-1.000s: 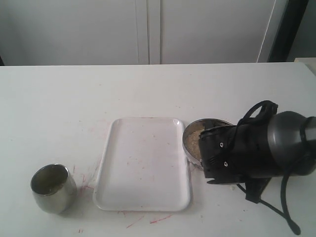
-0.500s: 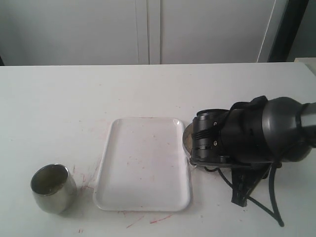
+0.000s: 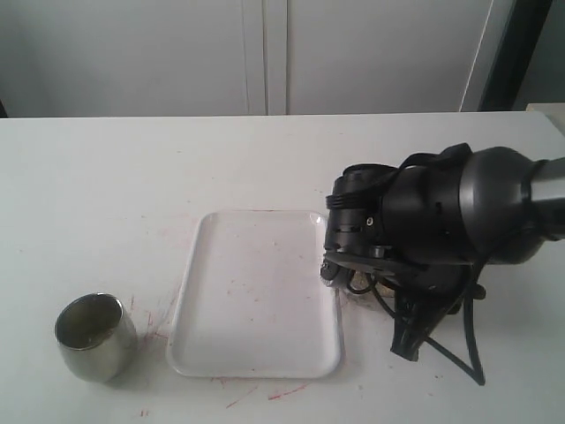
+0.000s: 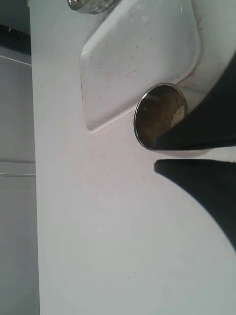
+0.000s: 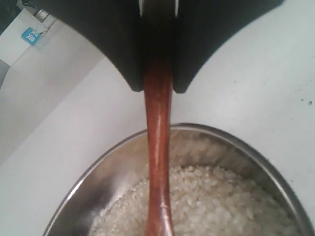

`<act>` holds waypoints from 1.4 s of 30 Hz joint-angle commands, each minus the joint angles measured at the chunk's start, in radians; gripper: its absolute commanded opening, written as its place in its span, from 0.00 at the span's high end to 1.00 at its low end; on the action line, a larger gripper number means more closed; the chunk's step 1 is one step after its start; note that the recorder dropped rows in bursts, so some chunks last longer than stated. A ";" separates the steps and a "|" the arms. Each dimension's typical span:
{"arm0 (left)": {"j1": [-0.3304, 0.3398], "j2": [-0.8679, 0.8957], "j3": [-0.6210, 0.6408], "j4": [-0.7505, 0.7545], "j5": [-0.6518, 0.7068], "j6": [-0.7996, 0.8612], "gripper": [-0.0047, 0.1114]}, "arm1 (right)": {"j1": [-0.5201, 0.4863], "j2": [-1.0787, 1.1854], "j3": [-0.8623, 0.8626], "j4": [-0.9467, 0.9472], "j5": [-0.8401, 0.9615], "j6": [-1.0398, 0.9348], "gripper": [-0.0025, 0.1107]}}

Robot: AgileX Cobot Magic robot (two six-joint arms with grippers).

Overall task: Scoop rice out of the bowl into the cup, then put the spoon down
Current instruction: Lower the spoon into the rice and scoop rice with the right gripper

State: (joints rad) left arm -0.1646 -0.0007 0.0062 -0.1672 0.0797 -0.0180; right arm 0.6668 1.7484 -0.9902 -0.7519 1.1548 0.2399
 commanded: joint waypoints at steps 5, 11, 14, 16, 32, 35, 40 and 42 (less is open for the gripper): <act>-0.007 0.001 -0.006 -0.010 -0.003 -0.001 0.84 | -0.041 -0.046 -0.026 0.088 0.044 -0.069 0.98; -0.007 0.001 -0.006 -0.010 -0.003 -0.001 0.84 | -0.135 -0.183 -0.023 0.287 -0.018 -0.156 0.98; -0.007 0.001 -0.006 -0.010 -0.003 -0.001 0.84 | -0.143 -0.227 0.005 0.314 -0.044 -0.156 0.98; -0.007 0.001 -0.006 -0.010 -0.003 -0.001 0.84 | -0.156 -0.257 0.048 0.360 -0.096 -0.156 0.98; -0.007 0.001 -0.006 -0.010 -0.003 -0.001 0.84 | -0.190 -0.382 0.214 0.431 -0.283 -0.075 0.98; -0.007 0.001 -0.006 -0.010 -0.003 -0.001 0.84 | -0.190 -0.387 0.214 0.457 -0.286 -0.075 0.98; -0.007 0.001 -0.006 -0.010 -0.003 -0.001 0.84 | -0.190 -0.404 0.213 0.475 -0.209 -0.077 0.98; -0.007 0.001 -0.006 -0.010 -0.003 -0.001 0.84 | -0.190 -0.418 0.213 0.496 -0.206 -0.085 0.98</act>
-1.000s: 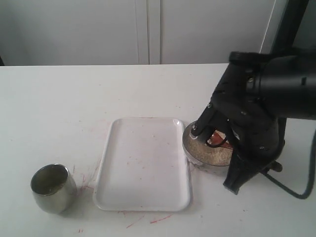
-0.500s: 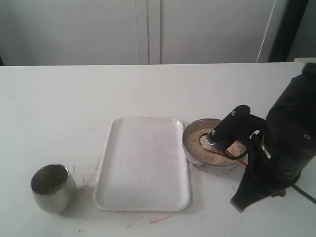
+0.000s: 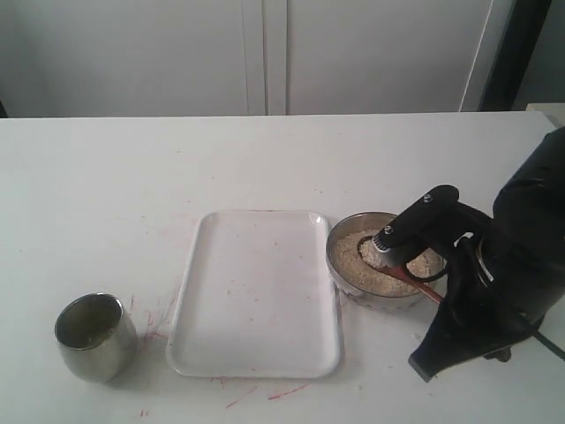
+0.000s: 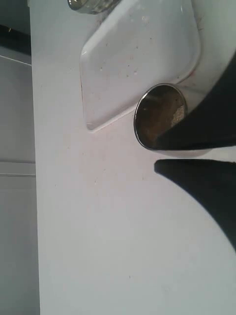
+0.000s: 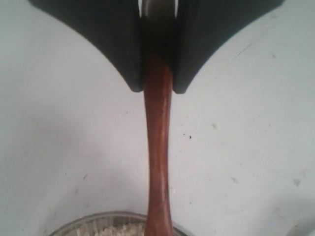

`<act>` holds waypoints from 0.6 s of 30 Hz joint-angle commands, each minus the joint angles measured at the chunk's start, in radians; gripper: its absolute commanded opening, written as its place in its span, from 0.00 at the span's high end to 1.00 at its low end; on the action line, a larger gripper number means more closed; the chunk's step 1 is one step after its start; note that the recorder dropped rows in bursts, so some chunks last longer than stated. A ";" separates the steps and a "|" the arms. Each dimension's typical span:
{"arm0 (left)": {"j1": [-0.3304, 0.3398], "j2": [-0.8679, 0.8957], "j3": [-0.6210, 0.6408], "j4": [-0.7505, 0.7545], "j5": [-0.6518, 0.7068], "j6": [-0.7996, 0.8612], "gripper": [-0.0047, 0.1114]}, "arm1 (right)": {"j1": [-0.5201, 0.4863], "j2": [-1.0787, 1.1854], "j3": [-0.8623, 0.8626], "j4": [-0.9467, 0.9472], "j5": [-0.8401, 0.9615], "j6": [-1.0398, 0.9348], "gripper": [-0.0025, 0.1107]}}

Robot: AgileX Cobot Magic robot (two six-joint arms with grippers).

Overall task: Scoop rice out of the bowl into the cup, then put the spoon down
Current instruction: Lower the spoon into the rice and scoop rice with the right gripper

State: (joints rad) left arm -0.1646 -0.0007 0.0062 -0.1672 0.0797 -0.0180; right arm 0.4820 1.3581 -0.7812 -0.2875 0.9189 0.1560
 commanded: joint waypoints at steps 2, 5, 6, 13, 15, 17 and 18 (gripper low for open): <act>-0.007 0.001 -0.006 -0.010 -0.003 -0.001 0.84 | -0.006 -0.045 0.004 0.050 0.024 -0.006 0.98; -0.007 0.001 -0.006 -0.010 -0.003 -0.001 0.84 | -0.006 -0.078 0.004 0.072 0.026 -0.018 0.98; -0.007 0.001 -0.006 -0.010 -0.003 -0.001 0.84 | -0.006 -0.087 0.004 0.077 0.036 -0.018 0.98; -0.007 0.001 -0.006 -0.010 -0.003 -0.001 0.84 | 0.002 -0.099 -0.057 0.111 0.164 -0.024 0.98; -0.007 0.001 -0.006 -0.010 -0.003 -0.001 0.84 | 0.021 -0.099 -0.089 0.111 0.166 -0.026 0.98; -0.007 0.001 -0.006 -0.010 -0.003 -0.001 0.84 | 0.047 -0.099 -0.125 0.113 0.166 -0.026 0.98; -0.007 0.001 -0.006 -0.010 -0.003 -0.001 0.84 | 0.060 -0.099 -0.146 0.113 0.171 -0.026 0.98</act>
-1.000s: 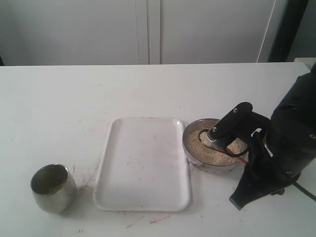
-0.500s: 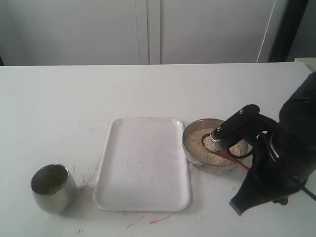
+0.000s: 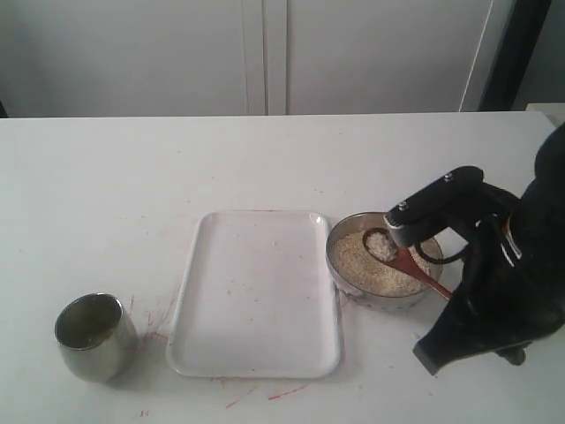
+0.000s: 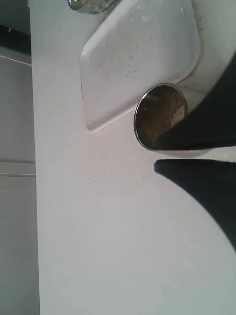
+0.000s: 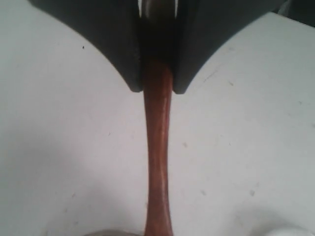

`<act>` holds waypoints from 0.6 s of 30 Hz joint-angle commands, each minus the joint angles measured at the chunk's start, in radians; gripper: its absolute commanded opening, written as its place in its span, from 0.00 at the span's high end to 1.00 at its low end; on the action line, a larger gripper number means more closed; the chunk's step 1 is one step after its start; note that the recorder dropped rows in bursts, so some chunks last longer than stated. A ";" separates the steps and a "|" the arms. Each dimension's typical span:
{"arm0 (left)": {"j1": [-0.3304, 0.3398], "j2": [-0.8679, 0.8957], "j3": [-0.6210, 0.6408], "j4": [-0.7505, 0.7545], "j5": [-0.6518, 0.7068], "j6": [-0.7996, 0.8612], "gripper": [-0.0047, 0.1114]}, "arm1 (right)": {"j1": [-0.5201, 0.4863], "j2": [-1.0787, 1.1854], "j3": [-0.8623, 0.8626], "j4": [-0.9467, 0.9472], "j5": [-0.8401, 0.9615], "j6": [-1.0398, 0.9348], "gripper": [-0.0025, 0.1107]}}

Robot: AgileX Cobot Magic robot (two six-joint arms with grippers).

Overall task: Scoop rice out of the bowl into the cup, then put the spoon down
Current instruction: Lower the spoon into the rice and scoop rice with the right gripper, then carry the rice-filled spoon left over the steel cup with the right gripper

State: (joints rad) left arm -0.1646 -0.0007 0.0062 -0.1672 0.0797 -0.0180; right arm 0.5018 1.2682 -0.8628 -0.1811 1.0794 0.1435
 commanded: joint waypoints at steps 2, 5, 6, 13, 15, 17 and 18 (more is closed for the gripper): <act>-0.007 0.001 -0.006 -0.010 -0.003 -0.001 0.84 | 0.070 -0.009 -0.105 0.007 0.024 -0.013 0.98; -0.007 0.001 -0.006 -0.010 -0.003 -0.001 0.84 | 0.120 0.001 -0.172 0.009 0.056 -0.008 0.98; -0.007 0.001 -0.006 -0.010 -0.003 -0.001 0.84 | 0.135 0.011 -0.195 0.009 0.072 0.000 0.98; -0.007 0.001 -0.006 -0.010 -0.003 -0.001 0.84 | 0.277 0.138 -0.365 0.032 0.127 0.043 0.98; -0.007 0.001 -0.006 -0.010 -0.003 -0.001 0.84 | 0.333 0.191 -0.417 0.051 0.127 0.043 0.98; -0.007 0.001 -0.006 -0.010 -0.003 -0.001 0.84 | 0.388 0.251 -0.468 0.051 0.124 0.047 0.98; -0.007 0.001 -0.006 -0.010 -0.003 -0.001 0.84 | 0.417 0.283 -0.502 0.051 0.124 0.063 0.98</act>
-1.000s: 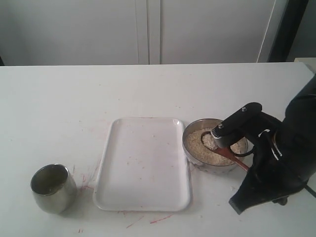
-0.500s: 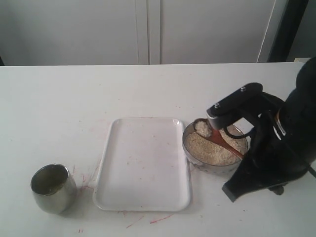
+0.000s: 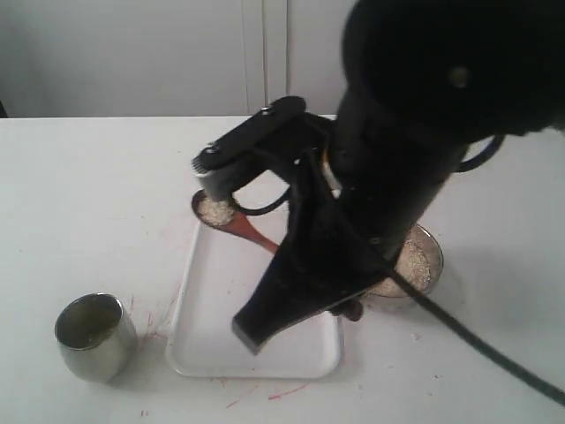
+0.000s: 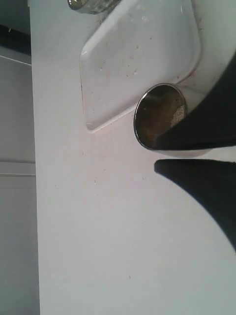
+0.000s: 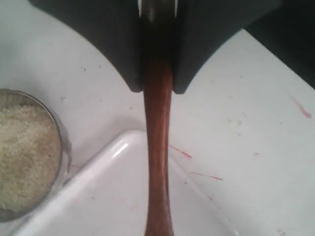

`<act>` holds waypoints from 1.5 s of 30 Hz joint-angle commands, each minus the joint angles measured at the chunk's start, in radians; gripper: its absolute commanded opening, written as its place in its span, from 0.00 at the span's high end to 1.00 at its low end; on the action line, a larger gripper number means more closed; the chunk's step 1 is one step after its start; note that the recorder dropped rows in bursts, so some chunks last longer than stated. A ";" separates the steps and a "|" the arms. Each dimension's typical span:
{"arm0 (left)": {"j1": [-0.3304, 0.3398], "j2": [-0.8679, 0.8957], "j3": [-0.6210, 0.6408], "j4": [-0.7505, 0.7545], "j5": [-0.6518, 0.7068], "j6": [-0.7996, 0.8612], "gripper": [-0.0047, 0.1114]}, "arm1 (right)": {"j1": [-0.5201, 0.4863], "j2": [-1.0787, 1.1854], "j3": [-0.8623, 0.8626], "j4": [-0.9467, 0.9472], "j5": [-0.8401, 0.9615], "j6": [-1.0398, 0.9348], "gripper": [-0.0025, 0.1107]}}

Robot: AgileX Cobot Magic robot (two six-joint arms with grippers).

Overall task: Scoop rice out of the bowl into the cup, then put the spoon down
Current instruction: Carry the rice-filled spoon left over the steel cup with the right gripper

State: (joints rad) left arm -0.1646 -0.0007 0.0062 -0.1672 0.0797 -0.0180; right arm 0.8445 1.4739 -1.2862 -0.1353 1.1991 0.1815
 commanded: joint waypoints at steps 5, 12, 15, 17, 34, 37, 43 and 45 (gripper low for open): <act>-0.007 0.001 -0.006 -0.010 -0.003 -0.001 0.84 | 0.181 0.233 -0.204 0.003 0.001 0.031 0.98; -0.007 0.001 -0.006 -0.010 -0.003 -0.001 0.84 | 0.193 0.332 -0.226 -0.007 -0.041 0.031 0.98; -0.007 0.001 -0.006 -0.010 -0.003 -0.001 0.84 | 0.206 0.344 -0.226 -0.061 -0.060 0.029 0.98; -0.007 0.001 -0.006 -0.010 -0.003 -0.001 0.84 | 0.225 0.351 -0.226 -0.122 -0.065 0.029 0.98; -0.007 0.001 -0.006 -0.010 -0.003 -0.001 0.84 | 0.242 0.405 -0.226 -0.274 -0.069 -0.011 0.98; -0.007 0.001 -0.006 -0.010 -0.003 -0.001 0.84 | 0.248 0.418 -0.226 -0.299 -0.061 -0.037 0.98; -0.007 0.001 -0.006 -0.010 -0.003 -0.001 0.84 | 0.290 0.442 -0.226 -0.441 -0.032 -0.023 0.98; -0.007 0.001 -0.006 -0.010 -0.003 -0.001 0.84 | 0.303 0.442 -0.226 -0.488 -0.030 -0.015 0.98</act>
State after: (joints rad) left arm -0.1646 -0.0007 0.0062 -0.1672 0.0797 -0.0180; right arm 1.1302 1.9197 -1.5036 -0.5494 1.1574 0.1530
